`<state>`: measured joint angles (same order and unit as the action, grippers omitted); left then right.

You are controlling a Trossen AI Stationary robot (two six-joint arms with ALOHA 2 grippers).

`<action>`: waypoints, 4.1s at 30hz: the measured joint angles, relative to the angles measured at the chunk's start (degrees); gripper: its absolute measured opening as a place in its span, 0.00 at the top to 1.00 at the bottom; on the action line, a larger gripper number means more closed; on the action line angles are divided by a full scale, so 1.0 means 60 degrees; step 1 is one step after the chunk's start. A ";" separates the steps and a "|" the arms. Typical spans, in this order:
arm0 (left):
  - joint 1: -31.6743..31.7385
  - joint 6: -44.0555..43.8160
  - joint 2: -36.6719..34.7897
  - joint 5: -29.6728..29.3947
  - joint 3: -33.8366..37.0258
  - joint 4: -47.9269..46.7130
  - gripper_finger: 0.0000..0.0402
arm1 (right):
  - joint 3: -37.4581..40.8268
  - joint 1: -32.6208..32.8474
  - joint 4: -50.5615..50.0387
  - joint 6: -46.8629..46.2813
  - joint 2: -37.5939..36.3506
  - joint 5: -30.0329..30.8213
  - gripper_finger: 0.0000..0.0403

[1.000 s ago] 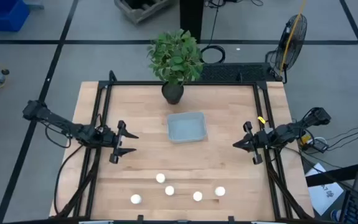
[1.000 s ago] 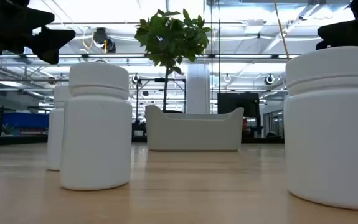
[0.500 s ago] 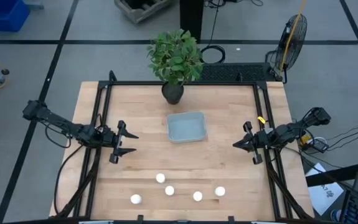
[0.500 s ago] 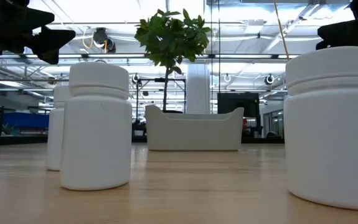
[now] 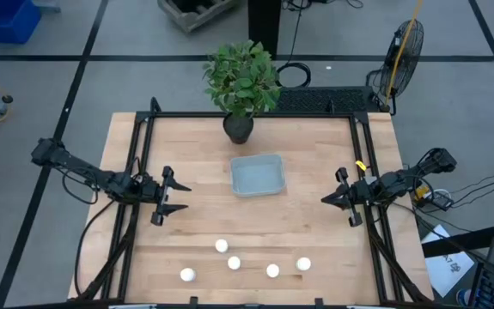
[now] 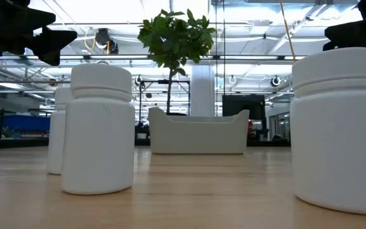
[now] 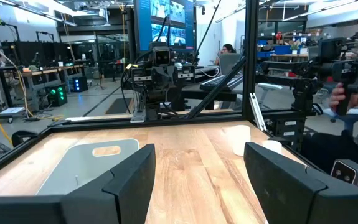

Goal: Pick and place pill bottles into a basket

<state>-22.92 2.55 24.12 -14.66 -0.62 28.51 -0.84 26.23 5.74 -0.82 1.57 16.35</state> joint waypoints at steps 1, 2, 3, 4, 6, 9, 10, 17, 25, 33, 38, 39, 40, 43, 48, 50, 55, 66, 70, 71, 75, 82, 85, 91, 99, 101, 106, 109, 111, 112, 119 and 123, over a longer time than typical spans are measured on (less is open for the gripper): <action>0.0003 0.0000 0.0000 0.0000 0.0000 0.0000 0.38 | 0.0000 0.0002 0.0023 0.0000 0.0002 0.0002 1.00; 0.0003 0.0000 -0.0003 0.0000 0.0000 0.0001 0.38 | 0.0003 0.0001 0.0110 0.0000 0.0002 0.0000 1.00; 0.0003 0.0000 -0.0001 0.0000 0.0000 0.0003 0.38 | 0.0002 0.0000 0.0269 0.0006 0.0002 0.0002 1.00; 0.0002 0.0000 -0.0002 0.0000 0.0000 0.0001 0.38 | 0.0003 0.0000 0.0447 0.0005 -0.0002 0.0002 1.00; 0.0003 0.0000 -0.0004 0.0000 0.0000 0.0003 0.38 | 0.0001 0.0002 0.0735 -0.0254 -0.0002 -0.0004 1.00; 0.0003 0.0000 -0.0004 0.0000 0.0000 0.0003 0.38 | 0.0003 0.0002 0.1232 -0.0786 0.0002 -0.0006 1.00; 0.0000 0.0000 -0.0004 0.0000 0.0000 0.0003 0.38 | 0.0003 0.0002 0.1522 -0.0770 0.0002 -0.0002 1.00; 0.0002 0.0000 0.0000 0.0000 0.0000 0.0000 0.38 | 0.0006 0.0015 0.2796 -0.2010 0.0091 -0.0251 1.00; 0.0002 0.0000 -0.0002 -0.0001 0.0000 -0.0001 0.38 | -0.0351 0.0406 0.4340 -0.1613 0.1852 -0.1289 1.00; 0.0003 0.0000 -0.0004 -0.0004 0.0000 0.0000 0.38 | -0.3023 0.1493 0.2598 -0.0327 0.6541 -0.0260 1.00; 0.0003 0.0000 -0.0004 -0.0004 0.0000 -0.0004 0.38 | -0.5334 0.2309 0.1112 -0.0634 0.8971 0.0265 1.00; 0.0003 0.0000 -0.0004 -0.0004 0.0000 -0.0004 0.38 | -0.5725 0.2524 0.0951 -0.0850 0.9410 0.0265 0.99; 0.0003 -0.0004 -0.0004 -0.0004 0.0000 0.0003 0.38 | -0.6087 0.2752 0.0850 -0.0981 0.9872 0.0270 0.97; 0.0002 0.0000 -0.0004 -0.0004 0.0000 -0.0001 0.38 | -0.7181 0.3393 0.0563 -0.1286 1.1081 0.0701 0.87; 0.0002 0.0000 -0.0004 -0.0004 0.0000 0.0003 0.38 | -0.8492 0.4027 -0.1579 -0.2558 1.2491 0.2586 0.58; 0.0001 0.0000 -0.0004 -0.0004 0.0000 -0.0007 0.38 | -0.8614 0.4167 -0.1792 -0.3056 1.2874 0.2860 0.44; 0.0002 -0.0002 -0.0004 -0.0004 0.0002 0.0000 0.38 | -0.8641 0.4469 -0.2293 -0.4077 1.3487 0.3262 0.18; 0.0003 -0.0001 -0.0004 -0.0004 0.0000 -0.0002 0.38 | -0.8639 0.4721 -0.3001 -0.5559 1.4289 0.3277 0.16; 0.0003 0.0000 -0.0003 -0.0004 0.0000 -0.0003 0.38 | -0.8426 0.4739 -0.2969 -0.5967 1.4424 0.3261 0.16; 0.0003 -0.0001 -0.0001 -0.0007 0.0001 -0.0001 0.38 | -0.8315 0.4734 -0.2948 -0.6135 1.4424 0.3264 0.16; 0.0003 -0.0001 -0.0003 -0.0007 0.0000 -0.0004 0.38 | -0.7919 0.4767 -0.2688 -0.6630 1.4441 0.3262 0.16; 0.0001 0.0000 -0.0001 -0.0007 0.0000 -0.0004 0.38 | -0.7258 0.4770 -0.1179 -0.6727 1.4436 0.3257 0.16; 0.0003 0.0000 0.0000 -0.0007 0.0000 0.0000 0.38 | -0.7201 0.4778 -0.1111 -0.6681 1.4594 0.3231 0.16; 0.0003 -0.0003 -0.0004 -0.0004 0.0000 0.0000 0.38 | -0.7191 0.4774 -0.0388 -0.6616 1.5184 0.2797 0.16; 0.0003 0.0000 0.0000 -0.0005 0.0001 0.0000 0.38 | -0.7199 0.4774 0.0120 -0.6483 1.5379 0.2982 0.16; 0.0003 0.0000 -0.0004 -0.0006 0.0000 0.0003 0.38 | -0.7199 0.4774 0.0102 -0.6525 1.5353 0.3011 0.17; 0.0003 -0.0003 0.0000 -0.0004 0.0000 0.0000 0.38 | -0.7199 0.4774 -0.0067 -0.6645 1.5353 0.2862 0.24; 0.0003 0.0000 -0.0002 -0.0005 0.0000 0.0000 0.38 | -0.7199 0.4774 -0.0080 -0.6641 1.5353 0.2770 0.33; 0.0002 0.0000 -0.0002 -0.0004 0.0000 0.0000 0.38 | -0.7199 0.4774 -0.0075 -0.6613 1.5353 0.2767 0.39; 0.0003 -0.0004 -0.0001 -0.0004 0.0003 0.0000 0.38 | -0.7199 0.4774 -0.0076 -0.6615 1.5353 0.2767 0.43; 0.0003 0.0000 -0.0001 -0.0005 0.0000 0.0000 0.38 | -0.7201 0.4774 -0.0062 -0.6422 1.5337 0.2778 0.62; 0.0003 0.0000 -0.0004 -0.0007 0.0000 0.0000 0.38 | -0.7206 0.4774 -0.0047 -0.6199 1.5338 0.2820 0.63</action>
<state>-22.90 2.55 24.10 -14.70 -0.62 28.51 -44.07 54.87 5.45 -38.01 93.60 33.27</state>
